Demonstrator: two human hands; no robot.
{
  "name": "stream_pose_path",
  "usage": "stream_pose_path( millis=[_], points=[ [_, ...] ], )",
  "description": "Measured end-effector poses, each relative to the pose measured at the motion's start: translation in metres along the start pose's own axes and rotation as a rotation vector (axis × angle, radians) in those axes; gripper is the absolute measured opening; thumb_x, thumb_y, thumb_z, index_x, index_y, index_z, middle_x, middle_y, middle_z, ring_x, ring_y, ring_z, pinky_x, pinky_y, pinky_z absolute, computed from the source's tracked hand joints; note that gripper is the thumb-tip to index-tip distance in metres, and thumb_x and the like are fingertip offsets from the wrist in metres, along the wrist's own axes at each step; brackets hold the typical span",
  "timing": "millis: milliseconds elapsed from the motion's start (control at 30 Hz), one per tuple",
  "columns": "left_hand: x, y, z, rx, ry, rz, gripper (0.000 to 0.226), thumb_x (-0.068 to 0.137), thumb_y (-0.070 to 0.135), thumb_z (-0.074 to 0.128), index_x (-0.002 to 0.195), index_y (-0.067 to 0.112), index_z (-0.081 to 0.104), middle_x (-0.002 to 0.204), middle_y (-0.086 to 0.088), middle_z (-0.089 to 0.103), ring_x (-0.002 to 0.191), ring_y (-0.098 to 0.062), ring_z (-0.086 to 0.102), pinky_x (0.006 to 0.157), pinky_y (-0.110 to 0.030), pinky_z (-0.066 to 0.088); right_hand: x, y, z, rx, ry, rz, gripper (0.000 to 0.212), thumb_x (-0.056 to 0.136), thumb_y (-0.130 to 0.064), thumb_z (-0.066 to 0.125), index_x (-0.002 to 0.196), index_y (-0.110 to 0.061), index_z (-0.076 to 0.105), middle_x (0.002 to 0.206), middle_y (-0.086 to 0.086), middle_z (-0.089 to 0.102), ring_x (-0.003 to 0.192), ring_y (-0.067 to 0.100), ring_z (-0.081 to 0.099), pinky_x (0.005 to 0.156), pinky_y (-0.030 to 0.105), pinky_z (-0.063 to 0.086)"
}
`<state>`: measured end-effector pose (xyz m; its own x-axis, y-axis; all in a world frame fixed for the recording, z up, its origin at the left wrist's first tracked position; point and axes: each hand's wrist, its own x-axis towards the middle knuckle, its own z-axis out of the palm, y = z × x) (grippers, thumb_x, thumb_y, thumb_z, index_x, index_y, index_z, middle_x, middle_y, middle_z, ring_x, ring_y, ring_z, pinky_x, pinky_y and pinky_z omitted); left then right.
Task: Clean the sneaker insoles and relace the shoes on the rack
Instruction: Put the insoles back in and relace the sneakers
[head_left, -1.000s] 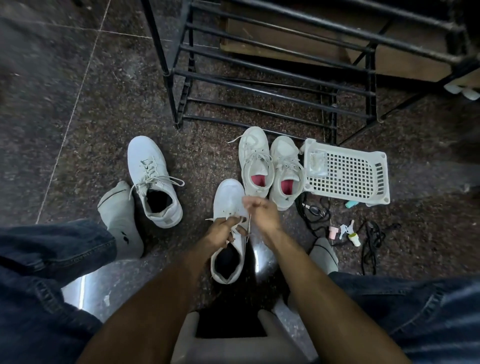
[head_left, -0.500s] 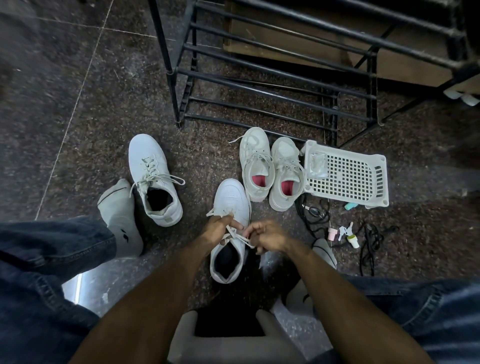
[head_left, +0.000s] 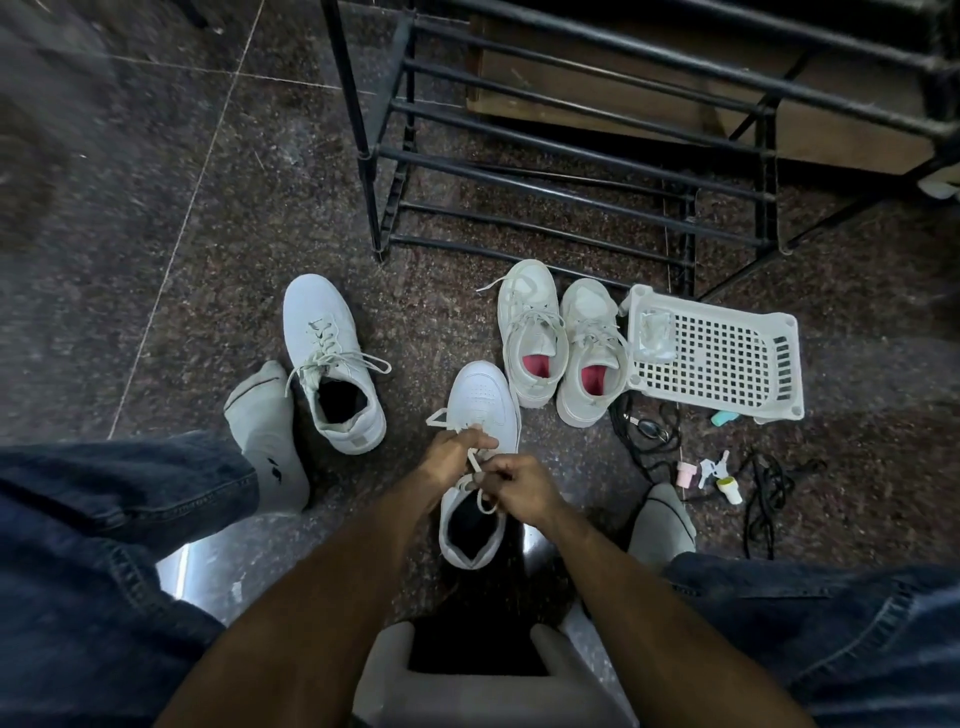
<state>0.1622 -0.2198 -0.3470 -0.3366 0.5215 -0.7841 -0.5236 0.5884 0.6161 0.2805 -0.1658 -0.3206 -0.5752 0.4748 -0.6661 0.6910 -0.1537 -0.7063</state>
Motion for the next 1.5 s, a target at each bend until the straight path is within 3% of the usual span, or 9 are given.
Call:
stream_pose_path(
  millis=[133, 267, 367, 533, 600, 767, 933, 1133, 1500],
  points=[
    [-0.007, -0.003, -0.015, 0.316, -0.002, 0.207, 0.024, 0.092, 0.016, 0.063, 0.069, 0.009, 0.061, 0.064, 0.000, 0.056, 0.060, -0.008, 0.052, 0.053, -0.017, 0.042, 0.001, -0.003, 0.006, 0.187, 0.055, 0.160, 0.025, 0.091, -0.010, 0.062, 0.066, -0.013, 0.063, 0.058, 0.003, 0.060, 0.052, 0.015, 0.054, 0.049, 0.025, 0.043],
    [-0.013, -0.012, -0.038, 0.670, -0.179, 0.308, 0.007, 0.081, 0.015, 0.076, 0.079, 0.015, 0.068, 0.073, 0.004, 0.065, 0.069, -0.008, 0.060, 0.068, -0.024, 0.049, -0.001, -0.009, 0.002, 0.339, 0.062, 0.298, 0.017, 0.092, -0.008, 0.060, 0.075, -0.013, 0.060, 0.061, 0.003, 0.060, 0.051, 0.013, 0.053, 0.049, 0.025, 0.046],
    [-0.018, -0.011, -0.040, 1.049, -0.140, 0.450, 0.007, 0.083, 0.023, 0.069, 0.082, 0.016, 0.070, 0.087, 0.003, 0.065, 0.088, -0.019, 0.065, 0.073, -0.030, 0.047, 0.000, -0.015, -0.002, 0.340, 0.023, 0.369, 0.016, 0.090, -0.008, 0.058, 0.076, -0.013, 0.062, 0.061, 0.002, 0.058, 0.050, 0.013, 0.051, 0.053, 0.027, 0.047],
    [-0.022, -0.008, -0.036, 1.476, -0.114, 0.847, 0.021, 0.089, 0.026, 0.056, 0.105, 0.023, 0.070, 0.125, 0.012, 0.055, 0.129, -0.009, 0.039, 0.093, -0.032, 0.039, 0.013, -0.022, 0.001, 0.199, 0.079, 0.429, 0.006, 0.080, -0.003, 0.062, 0.082, -0.003, 0.068, 0.070, 0.013, 0.064, 0.054, 0.020, 0.055, 0.058, 0.030, 0.047],
    [-0.021, -0.006, -0.037, 1.454, -0.131, 0.823, 0.020, 0.086, 0.026, 0.056, 0.100, 0.024, 0.070, 0.118, 0.012, 0.061, 0.131, -0.009, 0.042, 0.097, -0.032, 0.036, 0.018, -0.019, 0.003, 0.140, 0.146, 0.379, 0.008, 0.075, 0.002, 0.065, 0.081, 0.002, 0.070, 0.069, 0.016, 0.064, 0.053, 0.022, 0.056, 0.056, 0.031, 0.048],
    [-0.018, -0.004, -0.040, 1.049, -0.057, 0.520, 0.023, 0.070, 0.034, 0.058, 0.081, 0.022, 0.074, 0.080, 0.005, 0.071, 0.074, -0.015, 0.066, 0.063, -0.027, 0.047, 0.019, -0.004, 0.005, 0.013, 0.103, 0.045, 0.016, 0.082, 0.007, 0.060, 0.082, 0.001, 0.074, 0.054, -0.011, 0.062, 0.049, 0.001, 0.053, 0.056, 0.020, 0.043],
    [-0.013, -0.003, -0.043, 0.865, -0.095, 0.407, 0.009, 0.077, 0.023, 0.068, 0.079, 0.017, 0.075, 0.074, 0.003, 0.073, 0.073, -0.016, 0.068, 0.066, -0.034, 0.051, 0.018, 0.010, 0.005, -0.151, 0.039, -0.143, 0.010, 0.081, -0.002, 0.069, 0.086, -0.008, 0.075, 0.076, -0.006, 0.070, 0.069, 0.004, 0.060, 0.071, 0.024, 0.048],
    [-0.015, -0.009, -0.041, 1.068, -0.045, 0.513, 0.012, 0.090, 0.029, 0.060, 0.094, 0.023, 0.070, 0.093, 0.003, 0.070, 0.085, -0.018, 0.064, 0.068, -0.029, 0.046, 0.017, -0.005, 0.001, 0.014, -0.027, 0.119, 0.029, 0.086, 0.005, 0.056, 0.065, -0.013, 0.061, 0.055, -0.003, 0.054, 0.049, 0.008, 0.048, 0.051, 0.025, 0.038],
    [-0.028, -0.019, -0.031, 1.101, 0.162, 0.644, 0.003, 0.089, 0.020, 0.062, 0.091, 0.018, 0.062, 0.098, 0.002, 0.051, 0.097, -0.020, 0.054, 0.072, -0.032, 0.039, 0.011, -0.010, -0.003, 0.289, -0.066, 0.385, 0.019, 0.089, 0.001, 0.044, 0.096, -0.012, 0.056, 0.066, 0.002, 0.053, 0.059, 0.011, 0.048, 0.059, 0.026, 0.047]
  ],
)
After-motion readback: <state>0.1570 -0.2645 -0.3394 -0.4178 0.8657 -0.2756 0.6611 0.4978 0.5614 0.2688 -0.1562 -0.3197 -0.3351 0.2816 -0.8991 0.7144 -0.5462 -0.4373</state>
